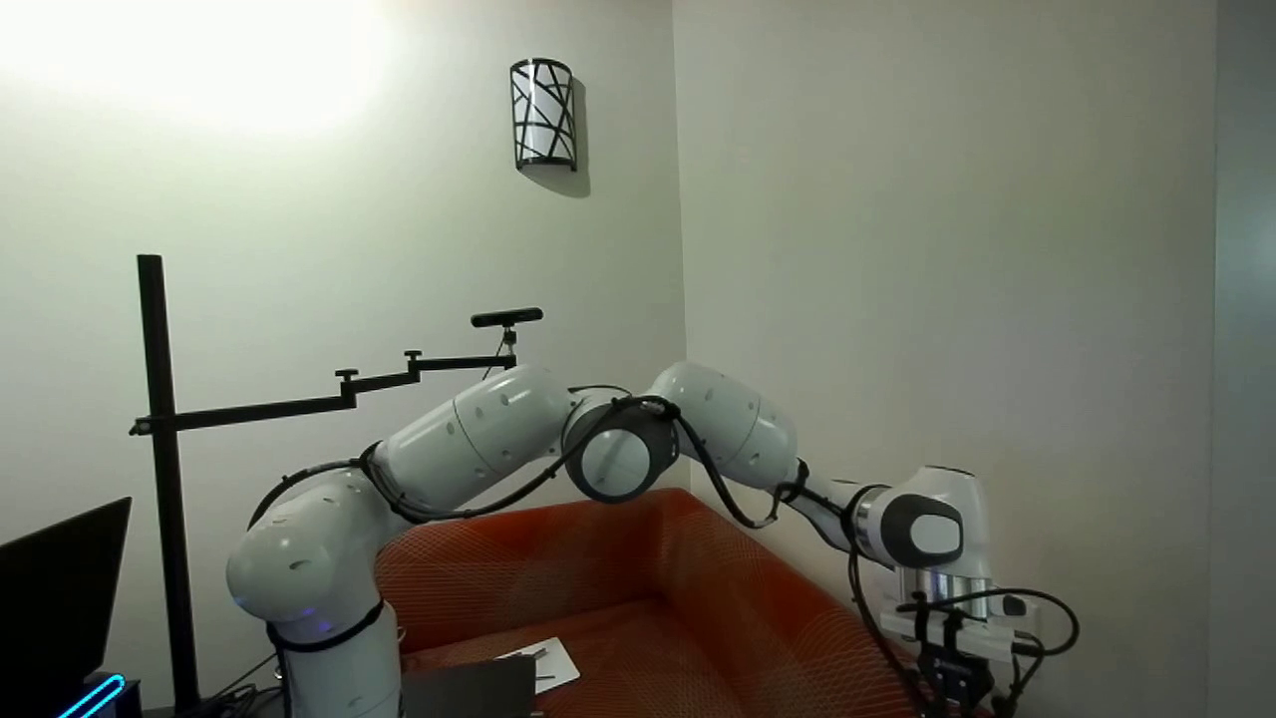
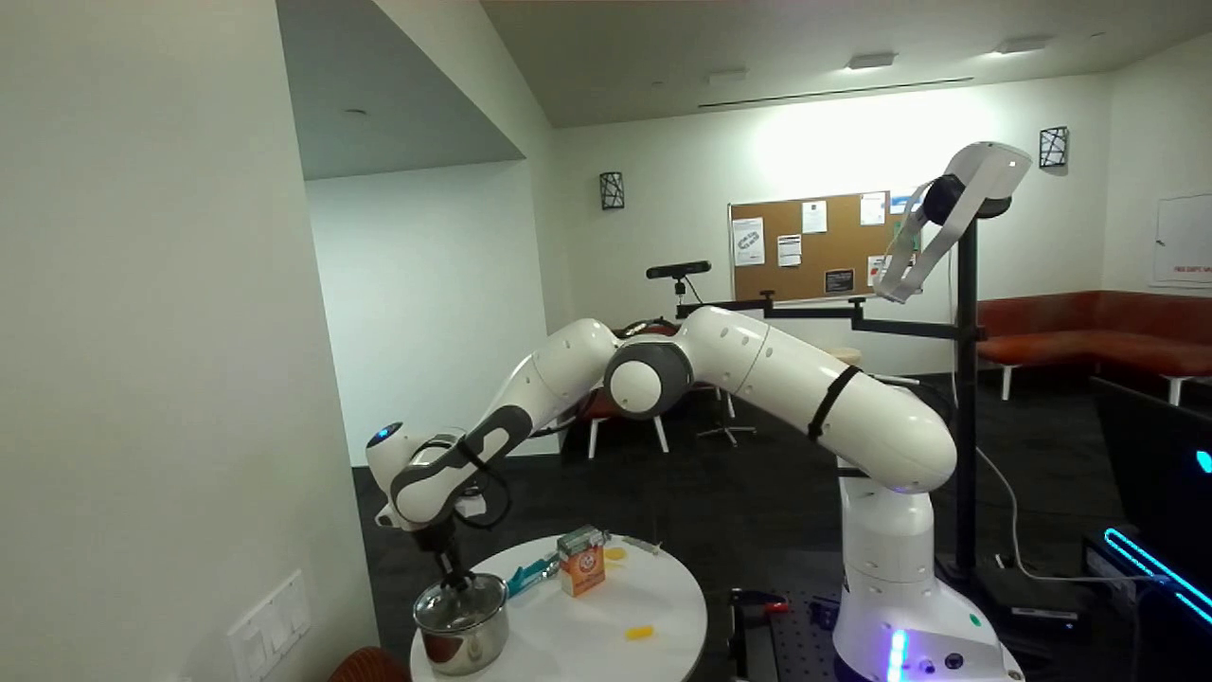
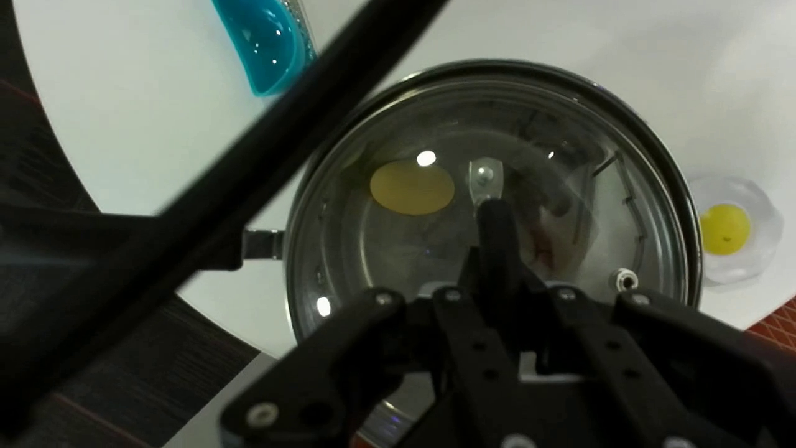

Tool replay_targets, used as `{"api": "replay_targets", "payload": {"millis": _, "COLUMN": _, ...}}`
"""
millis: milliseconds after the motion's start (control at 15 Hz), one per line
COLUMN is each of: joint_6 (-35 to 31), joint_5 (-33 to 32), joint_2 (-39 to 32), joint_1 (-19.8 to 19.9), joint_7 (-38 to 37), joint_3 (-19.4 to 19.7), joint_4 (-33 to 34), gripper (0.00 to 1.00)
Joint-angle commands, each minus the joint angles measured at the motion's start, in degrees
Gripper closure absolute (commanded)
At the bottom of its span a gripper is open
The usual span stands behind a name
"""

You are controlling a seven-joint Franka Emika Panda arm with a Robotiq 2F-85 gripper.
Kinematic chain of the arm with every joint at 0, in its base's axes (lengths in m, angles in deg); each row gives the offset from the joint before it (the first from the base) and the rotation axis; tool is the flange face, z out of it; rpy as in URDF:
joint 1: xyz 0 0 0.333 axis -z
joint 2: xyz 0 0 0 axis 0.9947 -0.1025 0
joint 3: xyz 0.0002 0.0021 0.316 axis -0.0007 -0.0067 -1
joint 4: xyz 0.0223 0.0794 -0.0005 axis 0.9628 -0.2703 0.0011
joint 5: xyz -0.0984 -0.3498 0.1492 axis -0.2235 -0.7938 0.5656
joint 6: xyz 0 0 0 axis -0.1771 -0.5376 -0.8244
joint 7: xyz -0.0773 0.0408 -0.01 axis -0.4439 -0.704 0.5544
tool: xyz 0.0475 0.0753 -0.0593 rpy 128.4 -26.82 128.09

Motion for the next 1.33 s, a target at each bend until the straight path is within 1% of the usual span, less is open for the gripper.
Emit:
{"api": "replay_targets", "payload": {"millis": 0, "joint_6": -0.6, "joint_5": 1.0, "joint_2": -0.3, "joint_1": 0.2, "joint_7": 1.5, "joint_3": -0.2, "joint_4": 1.4, "gripper": 0.98}}
{"api": "replay_targets", "payload": {"millis": 200, "joint_6": -0.5, "joint_5": 1.1, "joint_2": -0.2, "joint_1": 0.3, "joint_7": 1.4, "joint_3": -0.2, "joint_4": 1.4, "gripper": 0.98}}
{"api": "replay_targets", "payload": {"millis": 267, "joint_6": 0.0, "joint_5": 1.1, "joint_2": -0.2, "joint_1": 0.3, "joint_7": 1.5, "joint_3": -0.2, "joint_4": 1.4, "gripper": 0.66}}
{"api": "replay_targets", "payload": {"millis": 333, "joint_6": 0.0, "joint_5": 1.1, "joint_2": -0.2, "joint_1": 0.3, "joint_7": 1.5, "joint_3": -0.2, "joint_4": 1.4, "gripper": 0.65}}
{"api": "replay_targets", "payload": {"millis": 667, "joint_6": 0.0, "joint_5": 1.0, "joint_2": 0.1, "joint_1": 0.2, "joint_7": 1.6, "joint_3": -0.2, "joint_4": 1.0, "gripper": 0.29}}
{"api": "replay_targets", "payload": {"millis": 733, "joint_6": 0.1, "joint_5": 1.1, "joint_2": 0.5, "joint_1": 0.3, "joint_7": 1.6, "joint_3": -0.3, "joint_4": 0.6, "gripper": 0.21}}
{"api": "replay_targets", "payload": {"millis": 933, "joint_6": 0.9, "joint_5": 1.2, "joint_2": 2.6, "joint_1": 0.2, "joint_7": 1.4, "joint_3": -0.3, "joint_4": -1.3, "gripper": 0.01}}
{"api": "replay_targets", "payload": {"millis": 1133, "joint_6": 0.5, "joint_5": 0.8, "joint_2": 5.9, "joint_1": 0.3, "joint_7": 1.7, "joint_3": -0.2, "joint_4": -3.7, "gripper": 0.0}}
{"api": "replay_targets", "payload": {"millis": 1267, "joint_6": -0.4, "joint_5": 0.6, "joint_2": 9.4, "joint_1": 0.4, "joint_7": 1.8, "joint_3": -0.2, "joint_4": -5.9, "gripper": 0.0}}
